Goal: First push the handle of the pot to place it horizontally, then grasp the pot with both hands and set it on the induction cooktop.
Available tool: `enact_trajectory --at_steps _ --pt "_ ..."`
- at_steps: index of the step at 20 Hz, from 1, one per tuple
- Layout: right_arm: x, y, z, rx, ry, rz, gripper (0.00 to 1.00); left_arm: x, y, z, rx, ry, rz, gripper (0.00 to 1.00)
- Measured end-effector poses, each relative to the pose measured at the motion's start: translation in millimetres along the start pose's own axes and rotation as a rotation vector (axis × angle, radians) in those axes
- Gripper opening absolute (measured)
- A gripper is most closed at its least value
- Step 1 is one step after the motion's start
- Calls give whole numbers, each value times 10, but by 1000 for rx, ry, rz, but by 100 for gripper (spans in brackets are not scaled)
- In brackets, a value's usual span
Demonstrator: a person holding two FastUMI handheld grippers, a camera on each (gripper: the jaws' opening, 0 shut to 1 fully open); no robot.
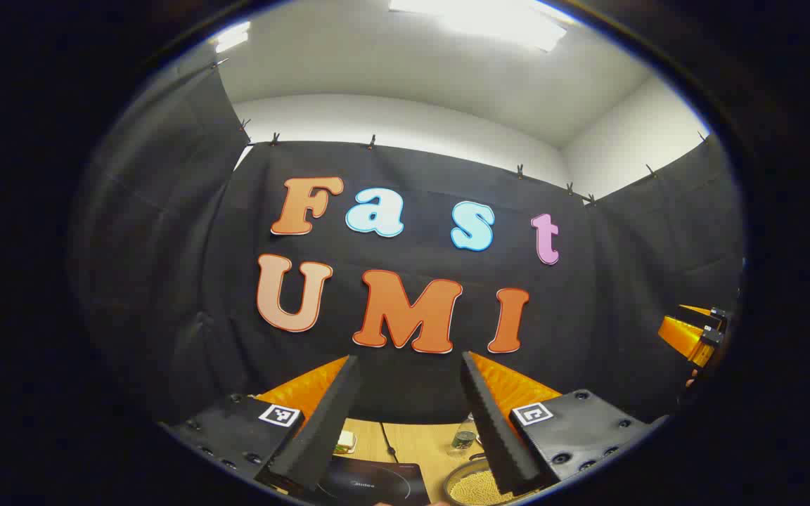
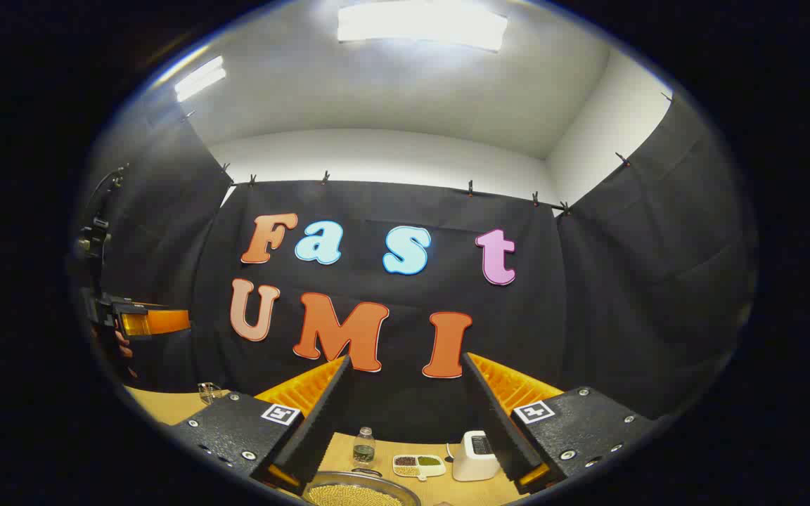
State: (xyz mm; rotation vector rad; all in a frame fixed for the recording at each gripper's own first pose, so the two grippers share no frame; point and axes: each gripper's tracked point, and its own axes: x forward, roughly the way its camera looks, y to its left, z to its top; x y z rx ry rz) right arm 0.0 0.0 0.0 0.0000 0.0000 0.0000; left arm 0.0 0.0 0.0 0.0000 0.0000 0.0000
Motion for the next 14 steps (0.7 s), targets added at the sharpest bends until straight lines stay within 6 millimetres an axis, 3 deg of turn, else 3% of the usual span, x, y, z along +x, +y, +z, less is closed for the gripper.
enact_trajectory --at_steps 4,9,14 --pt "-15 -16 27 25 -7 5 95 -125 -228 -8 -36 3 -58 95" --pt "-47 -34 66 43 -12 16 95 -188 -199 142 -44 -48 -46 95" --pt "-83 29 125 40 -30 35 95 -242 -322 41 -81 -31 -75 94"
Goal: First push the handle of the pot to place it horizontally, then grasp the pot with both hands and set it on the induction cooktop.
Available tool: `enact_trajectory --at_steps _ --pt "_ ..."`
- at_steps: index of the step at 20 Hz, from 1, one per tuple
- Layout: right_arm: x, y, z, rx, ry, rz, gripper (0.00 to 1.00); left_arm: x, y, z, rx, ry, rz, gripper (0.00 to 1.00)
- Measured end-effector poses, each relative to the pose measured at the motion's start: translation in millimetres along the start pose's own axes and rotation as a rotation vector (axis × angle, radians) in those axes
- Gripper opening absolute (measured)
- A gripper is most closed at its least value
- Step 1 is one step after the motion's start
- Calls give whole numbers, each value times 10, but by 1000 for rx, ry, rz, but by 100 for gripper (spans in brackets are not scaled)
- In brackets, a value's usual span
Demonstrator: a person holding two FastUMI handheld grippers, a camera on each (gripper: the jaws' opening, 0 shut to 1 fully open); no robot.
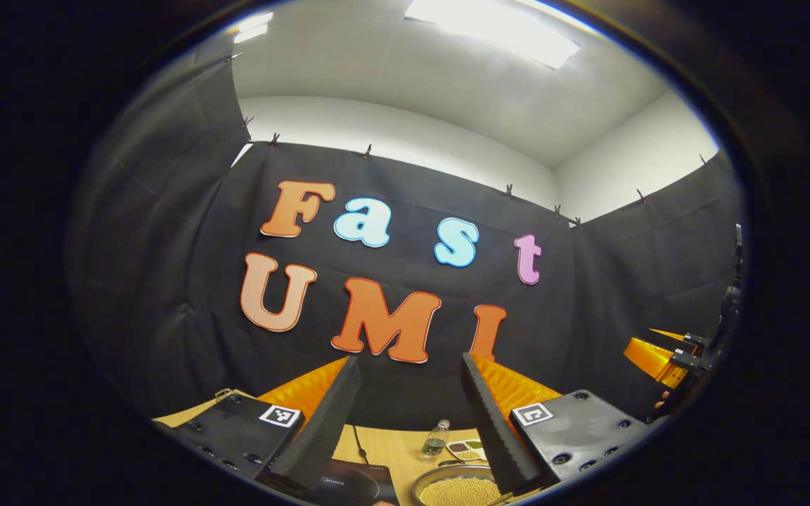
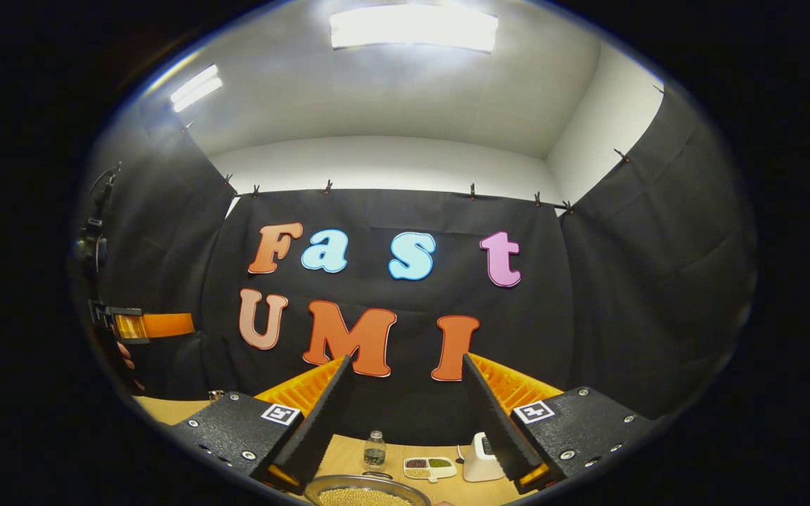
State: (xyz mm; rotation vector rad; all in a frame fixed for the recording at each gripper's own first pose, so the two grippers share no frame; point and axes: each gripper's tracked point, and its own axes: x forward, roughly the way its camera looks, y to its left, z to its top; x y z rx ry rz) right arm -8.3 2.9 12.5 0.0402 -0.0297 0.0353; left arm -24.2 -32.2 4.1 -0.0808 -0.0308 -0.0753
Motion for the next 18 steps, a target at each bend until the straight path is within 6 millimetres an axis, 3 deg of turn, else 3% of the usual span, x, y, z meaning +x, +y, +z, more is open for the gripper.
enact_trajectory --at_steps 8,18 --pt "35 24 -91 9 16 15 95 88 121 -85 -8 19 9 95" --pt "110 95 -584 47 131 56 95 85 232 -106 41 -3 26 93"
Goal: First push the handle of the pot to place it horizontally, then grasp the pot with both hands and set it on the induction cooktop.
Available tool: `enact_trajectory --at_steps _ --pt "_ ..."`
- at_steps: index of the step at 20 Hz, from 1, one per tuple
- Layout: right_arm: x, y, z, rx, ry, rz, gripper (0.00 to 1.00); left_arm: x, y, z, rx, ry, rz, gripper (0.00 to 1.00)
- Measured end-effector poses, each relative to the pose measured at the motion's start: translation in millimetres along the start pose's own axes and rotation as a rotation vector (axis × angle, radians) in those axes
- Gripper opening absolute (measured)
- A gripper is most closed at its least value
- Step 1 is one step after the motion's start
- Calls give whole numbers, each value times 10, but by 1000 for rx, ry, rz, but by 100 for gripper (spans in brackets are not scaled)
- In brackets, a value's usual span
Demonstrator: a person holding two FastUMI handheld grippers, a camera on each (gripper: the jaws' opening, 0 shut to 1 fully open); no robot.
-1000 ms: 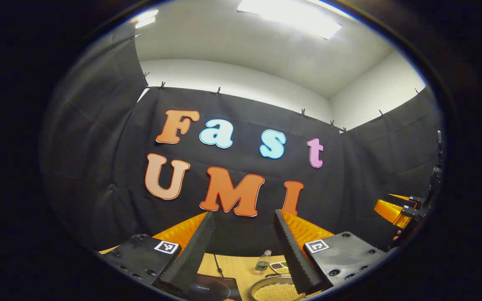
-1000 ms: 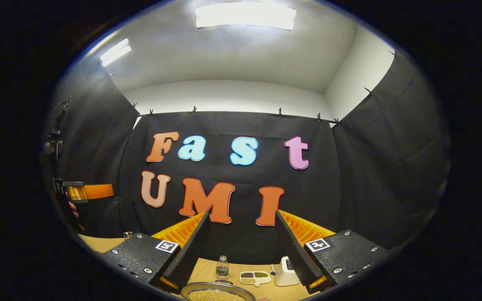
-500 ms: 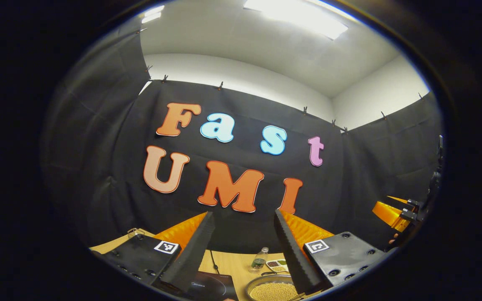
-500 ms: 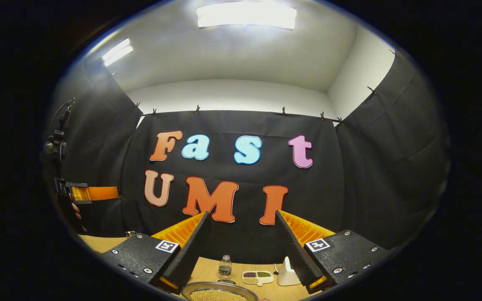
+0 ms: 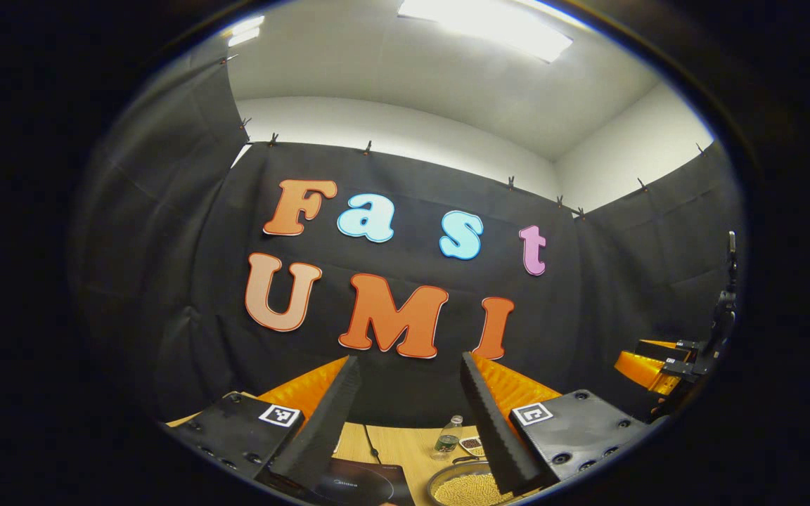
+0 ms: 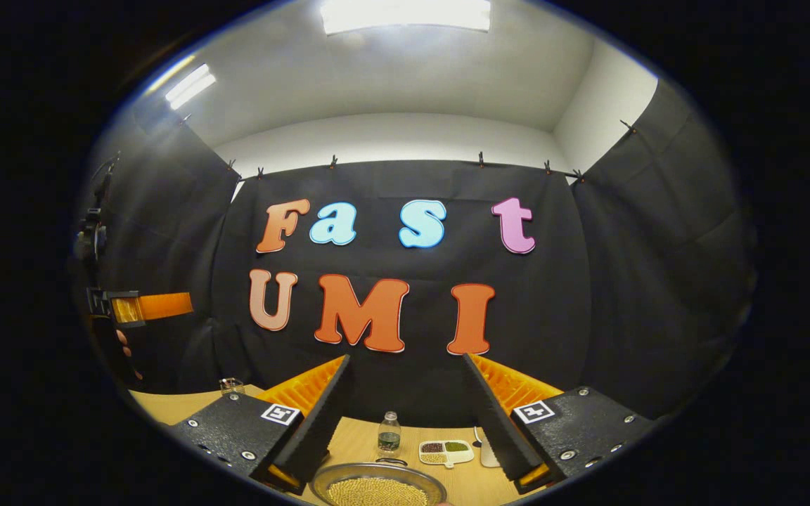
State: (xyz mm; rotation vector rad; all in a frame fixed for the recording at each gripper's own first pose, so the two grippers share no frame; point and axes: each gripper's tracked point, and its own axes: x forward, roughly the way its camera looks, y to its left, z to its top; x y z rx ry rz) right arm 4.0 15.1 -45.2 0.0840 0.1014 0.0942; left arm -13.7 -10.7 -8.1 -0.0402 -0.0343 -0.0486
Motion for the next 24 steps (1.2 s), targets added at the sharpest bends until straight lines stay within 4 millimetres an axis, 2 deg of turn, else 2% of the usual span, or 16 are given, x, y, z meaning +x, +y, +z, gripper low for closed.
enact_trajectory --at_steps 5,9,11,15,17,19,24 --pt "-1 53 -338 29 87 34 94 12 76 -26 29 -6 20 94" --pt "-1 159 -588 67 141 63 84 -12 95 -27 65 -17 30 95" --pt "9 253 -710 85 174 98 77 -29 101 -32 84 -26 31 95" --pt "-105 422 -937 97 237 176 61 -44 64 -58 96 -36 24 95" --pt "-123 484 -1097 75 282 192 44 -38 74 -73 94 -35 28 95" --pt "-165 573 -1264 69 330 214 40 -32 130 -46 97 -45 40 95" --pt "-292 754 -1754 92 478 265 9 -52 200 -36 108 -51 57 94"
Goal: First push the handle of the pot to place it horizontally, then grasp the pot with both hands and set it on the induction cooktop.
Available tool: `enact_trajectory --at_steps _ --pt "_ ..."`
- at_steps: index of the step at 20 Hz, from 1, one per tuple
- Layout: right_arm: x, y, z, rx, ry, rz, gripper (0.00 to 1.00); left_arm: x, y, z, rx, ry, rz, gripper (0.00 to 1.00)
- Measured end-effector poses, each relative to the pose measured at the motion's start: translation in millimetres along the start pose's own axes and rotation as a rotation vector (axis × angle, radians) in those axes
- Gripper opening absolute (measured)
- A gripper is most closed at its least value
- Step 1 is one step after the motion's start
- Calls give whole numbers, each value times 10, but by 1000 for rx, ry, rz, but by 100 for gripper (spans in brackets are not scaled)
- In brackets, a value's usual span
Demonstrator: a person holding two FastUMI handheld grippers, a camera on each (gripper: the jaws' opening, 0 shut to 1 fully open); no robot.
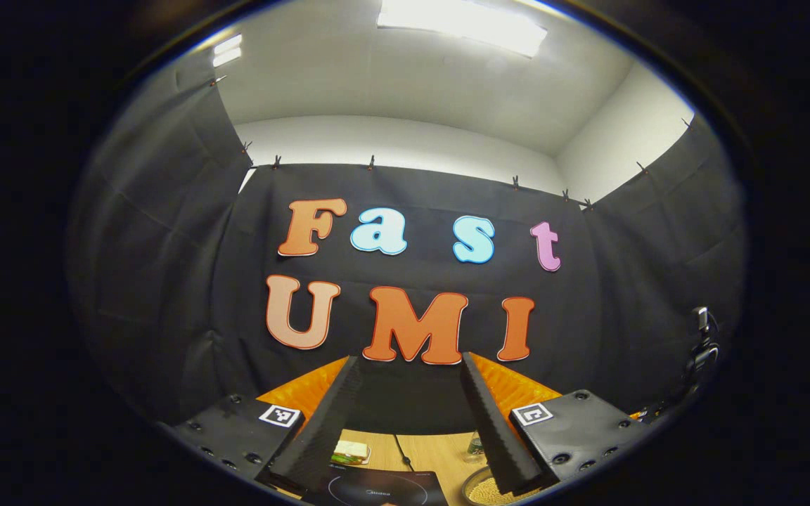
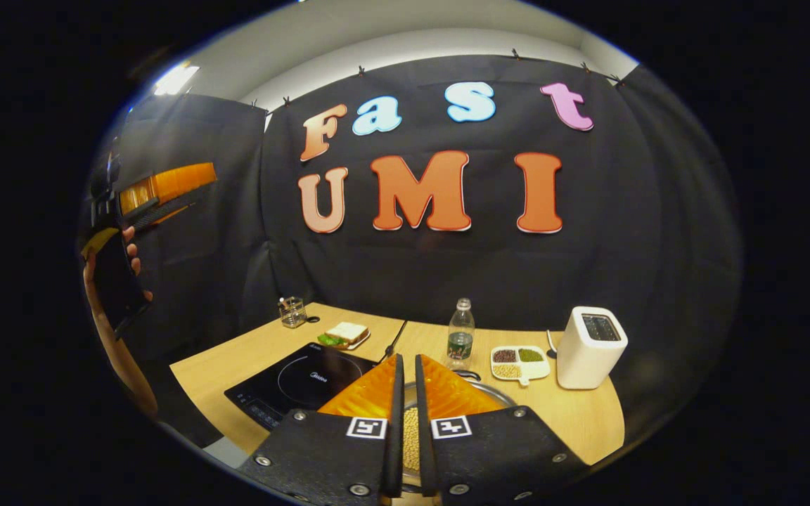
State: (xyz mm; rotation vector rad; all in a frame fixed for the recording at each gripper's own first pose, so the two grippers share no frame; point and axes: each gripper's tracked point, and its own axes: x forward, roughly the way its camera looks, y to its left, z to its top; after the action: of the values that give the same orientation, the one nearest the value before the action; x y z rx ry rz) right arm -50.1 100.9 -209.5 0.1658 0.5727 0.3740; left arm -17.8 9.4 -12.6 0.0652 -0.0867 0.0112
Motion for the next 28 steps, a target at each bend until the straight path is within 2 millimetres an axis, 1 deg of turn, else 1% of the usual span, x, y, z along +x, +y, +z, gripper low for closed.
enact_trajectory --at_steps 1,2,5,6,8,9,10,12,17,20,22,26,28 --pt "37 14 -120 11 38 9 6 -2 8 -4 0 2 1 94" --pt "56 46 -281 29 81 24 1 -3 24 -12 0 4 4 94" --pt "44 195 -757 105 249 91 0 18 34 -58 -6 13 6 92" --pt "-2 261 -886 137 298 119 0 26 36 -79 -9 18 5 92" --pt "-20 296 -1105 149 373 131 0 38 41 -131 -12 30 2 95" --pt "-21 315 -1163 153 399 137 0 42 42 -149 -12 35 1 94" --pt "-33 358 -1221 168 429 155 0 49 57 -168 -12 39 4 95" --pt "-91 488 -1385 219 505 188 0 54 71 -215 -13 49 7 94" --pt "-90 629 -1878 286 688 213 0 52 148 -286 -15 58 15 95" --pt "-24 640 -2094 305 757 206 0 59 216 -335 -15 68 23 94" --pt "-36 655 -2178 318 791 211 0 48 248 -353 -16 72 24 94" --pt "31 628 -2362 331 842 191 0 56 305 -386 -2 78 27 95" --pt "89 621 -2462 358 862 183 0 73 302 -415 1 86 23 95"
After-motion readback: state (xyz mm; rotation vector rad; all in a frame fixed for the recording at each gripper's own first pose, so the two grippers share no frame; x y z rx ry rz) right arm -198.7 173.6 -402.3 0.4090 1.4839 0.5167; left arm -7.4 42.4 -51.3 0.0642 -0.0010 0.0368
